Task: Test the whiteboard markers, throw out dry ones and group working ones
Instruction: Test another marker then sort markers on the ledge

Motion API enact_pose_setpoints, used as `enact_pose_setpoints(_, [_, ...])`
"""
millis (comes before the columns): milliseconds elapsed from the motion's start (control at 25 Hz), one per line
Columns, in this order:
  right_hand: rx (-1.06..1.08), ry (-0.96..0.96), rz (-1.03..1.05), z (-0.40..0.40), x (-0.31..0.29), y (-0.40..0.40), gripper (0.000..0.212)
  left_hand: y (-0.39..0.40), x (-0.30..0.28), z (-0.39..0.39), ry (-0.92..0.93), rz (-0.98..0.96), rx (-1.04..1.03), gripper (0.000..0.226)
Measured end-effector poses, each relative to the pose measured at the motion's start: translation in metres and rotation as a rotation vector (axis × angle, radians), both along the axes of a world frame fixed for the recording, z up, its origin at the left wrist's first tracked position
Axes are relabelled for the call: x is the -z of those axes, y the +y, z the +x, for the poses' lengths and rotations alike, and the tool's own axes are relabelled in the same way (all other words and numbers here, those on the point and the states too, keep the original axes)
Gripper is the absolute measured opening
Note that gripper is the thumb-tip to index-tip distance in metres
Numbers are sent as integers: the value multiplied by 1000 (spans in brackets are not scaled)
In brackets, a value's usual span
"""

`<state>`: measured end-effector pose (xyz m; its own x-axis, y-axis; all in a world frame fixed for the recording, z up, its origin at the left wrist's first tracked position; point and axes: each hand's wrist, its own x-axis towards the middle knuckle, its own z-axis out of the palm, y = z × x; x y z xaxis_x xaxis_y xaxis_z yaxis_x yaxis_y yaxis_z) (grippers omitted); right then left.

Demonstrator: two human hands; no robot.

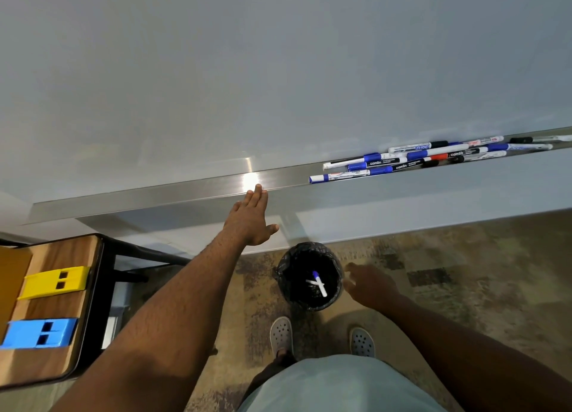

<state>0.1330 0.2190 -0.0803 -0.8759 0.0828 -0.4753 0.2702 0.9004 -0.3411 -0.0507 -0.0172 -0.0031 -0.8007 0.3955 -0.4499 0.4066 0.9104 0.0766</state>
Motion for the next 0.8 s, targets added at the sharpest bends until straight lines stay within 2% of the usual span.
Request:
enact_pose_setpoints(80, [4,69,-2,-7,-4,3,27,1,-1,0,-2,11,-9,88])
enact_pose_setpoints(240, [52,247,-57,-31,-10,16,40,1,-3,-3,-9,38,-14,85])
enact_pose_setpoints(360, [75,383,40,-58,-22,29,29,1,-3,-5,-13,67,-20,83])
enact_pose_setpoints(480, [2,390,189,-94,-50,30,20,-1,-1,-5,-10,98,-31,82])
enact_pose_setpoints(680, [-73,490,350,-146,-91,30,24,-3,6,-6,15,175,-56,80])
enact_pose_setpoints(800, [-144,424,445,-172,-111,31,26,-5,9,-8,16,192,-65,80])
